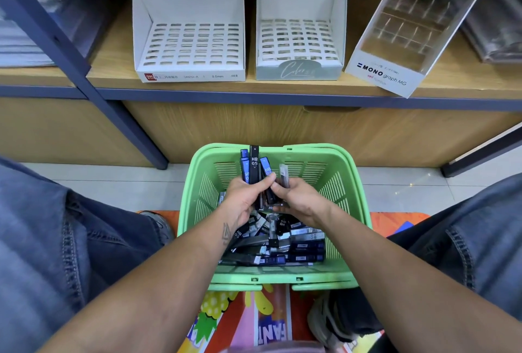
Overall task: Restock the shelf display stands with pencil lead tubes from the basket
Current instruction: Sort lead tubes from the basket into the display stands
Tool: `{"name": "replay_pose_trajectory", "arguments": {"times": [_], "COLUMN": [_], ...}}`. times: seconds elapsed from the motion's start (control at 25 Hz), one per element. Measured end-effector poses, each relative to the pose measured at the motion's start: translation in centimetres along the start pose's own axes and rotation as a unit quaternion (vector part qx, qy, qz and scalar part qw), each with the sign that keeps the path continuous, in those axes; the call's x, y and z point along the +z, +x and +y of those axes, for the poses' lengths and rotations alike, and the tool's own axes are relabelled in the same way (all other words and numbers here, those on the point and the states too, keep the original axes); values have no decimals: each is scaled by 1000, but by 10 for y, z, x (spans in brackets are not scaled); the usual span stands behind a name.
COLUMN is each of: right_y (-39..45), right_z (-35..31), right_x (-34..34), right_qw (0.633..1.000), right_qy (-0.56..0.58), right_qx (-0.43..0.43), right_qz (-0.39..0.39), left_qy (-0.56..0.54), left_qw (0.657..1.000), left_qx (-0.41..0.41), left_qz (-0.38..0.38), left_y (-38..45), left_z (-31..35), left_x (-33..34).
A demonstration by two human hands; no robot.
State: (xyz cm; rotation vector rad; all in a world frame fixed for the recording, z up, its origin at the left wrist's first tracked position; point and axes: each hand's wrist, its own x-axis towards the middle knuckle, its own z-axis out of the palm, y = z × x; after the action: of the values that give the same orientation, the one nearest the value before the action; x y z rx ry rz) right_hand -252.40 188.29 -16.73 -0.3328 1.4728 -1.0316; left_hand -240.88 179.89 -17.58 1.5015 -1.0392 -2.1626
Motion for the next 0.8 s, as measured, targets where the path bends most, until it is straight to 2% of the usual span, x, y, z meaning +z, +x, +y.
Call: {"name": "replay_pose_trajectory", "arguments": {"times": [0.16, 0.32, 0.4, 0.52, 0.68, 0.8], "right_y": [-3, -13, -22, -38, -61, -83], "right_z": [-1, -25, -42, -61, -94, -130], "right_x": [1, -6, -12, -14, -13, -8], "right_qw": [998, 993, 989, 984, 984, 965], "right_qy": [-42, -91, -135, -141, -98, -100], "right_qx": [-2, -12, -51, -107, -147, -240], "right_qz": [-48, -72, -43, 8, 11, 31], "left_qy": [7, 15, 37, 93, 126, 129], "left_qw": [1000, 1000, 999, 993, 982, 973], "left_qx": [-16, 2, 25, 59, 115, 158], "left_qz": [19, -1, -16, -39, -85, -111], "left_y": [1, -8, -15, -30, -55, -74], "left_z": [3, 19, 33, 55, 95, 131], "left_x": [0, 0, 0, 2, 6, 15]}}
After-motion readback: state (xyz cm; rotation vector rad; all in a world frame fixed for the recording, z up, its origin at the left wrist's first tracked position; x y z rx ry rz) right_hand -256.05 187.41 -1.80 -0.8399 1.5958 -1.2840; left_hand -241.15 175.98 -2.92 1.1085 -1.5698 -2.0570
